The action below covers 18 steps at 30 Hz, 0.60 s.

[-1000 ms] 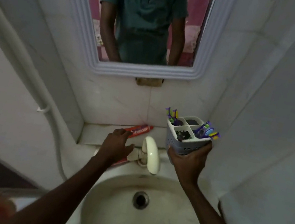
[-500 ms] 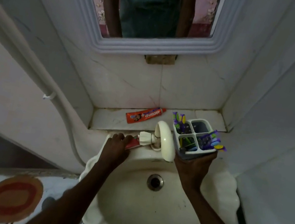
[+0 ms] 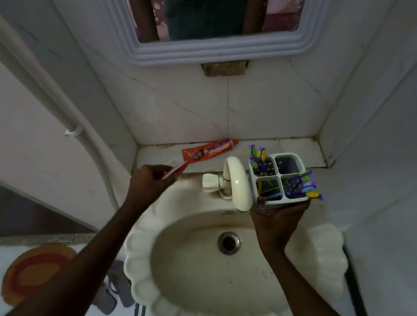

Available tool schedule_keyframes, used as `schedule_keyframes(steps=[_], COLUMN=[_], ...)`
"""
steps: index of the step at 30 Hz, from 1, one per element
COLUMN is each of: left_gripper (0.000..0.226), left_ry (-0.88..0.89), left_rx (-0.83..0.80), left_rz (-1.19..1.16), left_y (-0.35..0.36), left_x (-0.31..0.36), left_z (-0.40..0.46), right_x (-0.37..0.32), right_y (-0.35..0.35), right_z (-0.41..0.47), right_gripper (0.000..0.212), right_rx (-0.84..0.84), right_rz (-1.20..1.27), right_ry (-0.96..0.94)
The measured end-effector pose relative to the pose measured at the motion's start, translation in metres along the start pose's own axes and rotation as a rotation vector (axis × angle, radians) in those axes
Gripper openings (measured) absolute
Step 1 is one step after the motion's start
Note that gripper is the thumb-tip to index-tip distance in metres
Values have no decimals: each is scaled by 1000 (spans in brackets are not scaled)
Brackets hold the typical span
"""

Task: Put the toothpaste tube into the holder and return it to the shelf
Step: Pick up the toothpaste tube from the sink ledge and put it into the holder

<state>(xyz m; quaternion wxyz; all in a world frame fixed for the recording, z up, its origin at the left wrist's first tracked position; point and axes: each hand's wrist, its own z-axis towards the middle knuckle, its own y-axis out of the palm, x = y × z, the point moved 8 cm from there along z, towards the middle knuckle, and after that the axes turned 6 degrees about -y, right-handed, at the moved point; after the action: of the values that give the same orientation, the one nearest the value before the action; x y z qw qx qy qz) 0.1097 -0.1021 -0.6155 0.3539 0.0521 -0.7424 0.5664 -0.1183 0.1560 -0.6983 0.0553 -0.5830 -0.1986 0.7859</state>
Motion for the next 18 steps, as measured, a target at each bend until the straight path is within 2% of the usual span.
schedule_keyframes(steps=[2, 5, 8, 10, 14, 18], left_gripper=[43, 29, 33, 38, 36, 37], left_ry=[65, 270, 524, 625, 669, 710], left_rx=[-22, -128, -205, -287, -385, -310], left_rz=[-58, -123, 92, 298, 680, 813], left_y=[-19, -37, -31, -9, 43, 70], left_x=[39, 124, 205, 238, 266, 276], left_z=[1, -7, -19, -26, -35, -46], right_x=[0, 1, 3, 2, -5, -8], right_y=[0, 0, 0, 0, -1, -4], right_z=[0, 0, -1, 0, 0, 1], right_gripper=[124, 123, 123, 121, 117, 115], right_rx=[1, -4, -10, -11, -20, 4], right_rz=[3, 19, 59, 33, -76, -104], right_ry=[4, 26, 19, 0, -85, -90])
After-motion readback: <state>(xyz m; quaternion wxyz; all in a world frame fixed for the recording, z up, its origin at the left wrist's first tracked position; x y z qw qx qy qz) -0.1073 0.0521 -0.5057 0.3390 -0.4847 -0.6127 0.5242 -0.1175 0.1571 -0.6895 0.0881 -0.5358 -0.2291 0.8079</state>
